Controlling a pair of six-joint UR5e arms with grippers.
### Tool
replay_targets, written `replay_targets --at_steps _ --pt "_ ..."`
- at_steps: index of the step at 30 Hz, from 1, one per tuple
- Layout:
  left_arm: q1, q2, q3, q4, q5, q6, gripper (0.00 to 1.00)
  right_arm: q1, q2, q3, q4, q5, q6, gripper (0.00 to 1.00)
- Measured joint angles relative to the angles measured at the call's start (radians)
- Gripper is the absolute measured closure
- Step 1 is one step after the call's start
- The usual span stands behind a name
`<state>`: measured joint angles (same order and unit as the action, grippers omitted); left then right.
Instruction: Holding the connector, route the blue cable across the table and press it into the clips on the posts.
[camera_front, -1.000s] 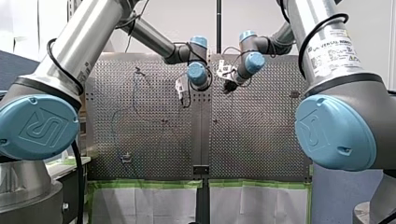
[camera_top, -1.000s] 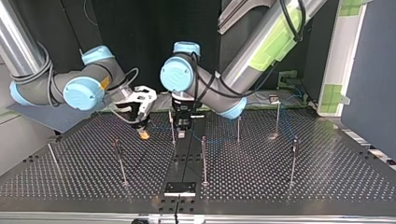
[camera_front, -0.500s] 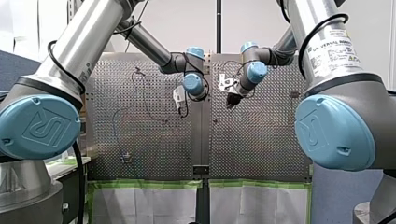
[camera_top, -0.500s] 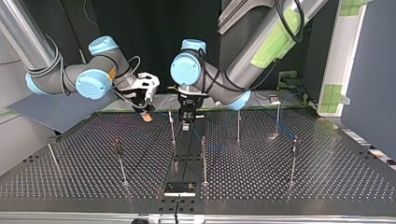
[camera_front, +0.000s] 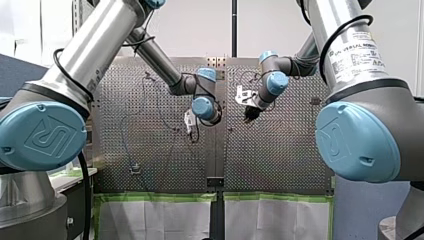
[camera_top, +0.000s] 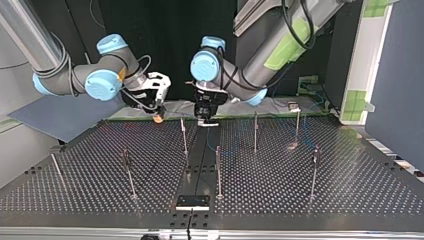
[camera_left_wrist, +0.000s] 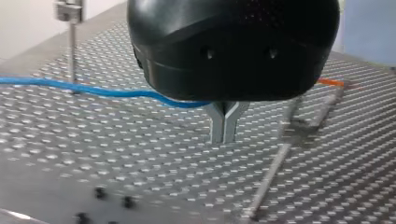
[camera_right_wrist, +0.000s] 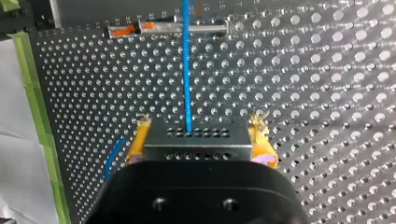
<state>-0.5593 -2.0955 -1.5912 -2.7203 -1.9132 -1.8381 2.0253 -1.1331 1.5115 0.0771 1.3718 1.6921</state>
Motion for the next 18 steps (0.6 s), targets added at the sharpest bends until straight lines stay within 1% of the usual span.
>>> replay_targets --at_steps 4,6,11,18 --pt "0.001 -0.034 -0.035 0.035 0.024 -0.01 1.0 -0.005 0.0 0.005 -0.003 0.0 0.002 1.0" --pt "0.002 -0.046 -0.056 0.056 0.034 -0.014 1.0 -0.007 0.0 0.012 -0.013 -0.001 0.006 1.0" --pt "0.002 -0.055 -0.106 0.105 0.05 -0.025 1.0 -0.01 0.001 0.035 -0.056 -0.003 0.026 1.0" --pt "0.003 -0.057 -0.158 0.151 0.077 -0.034 1.0 -0.01 0.013 0.06 -0.101 -0.004 0.042 1.0"
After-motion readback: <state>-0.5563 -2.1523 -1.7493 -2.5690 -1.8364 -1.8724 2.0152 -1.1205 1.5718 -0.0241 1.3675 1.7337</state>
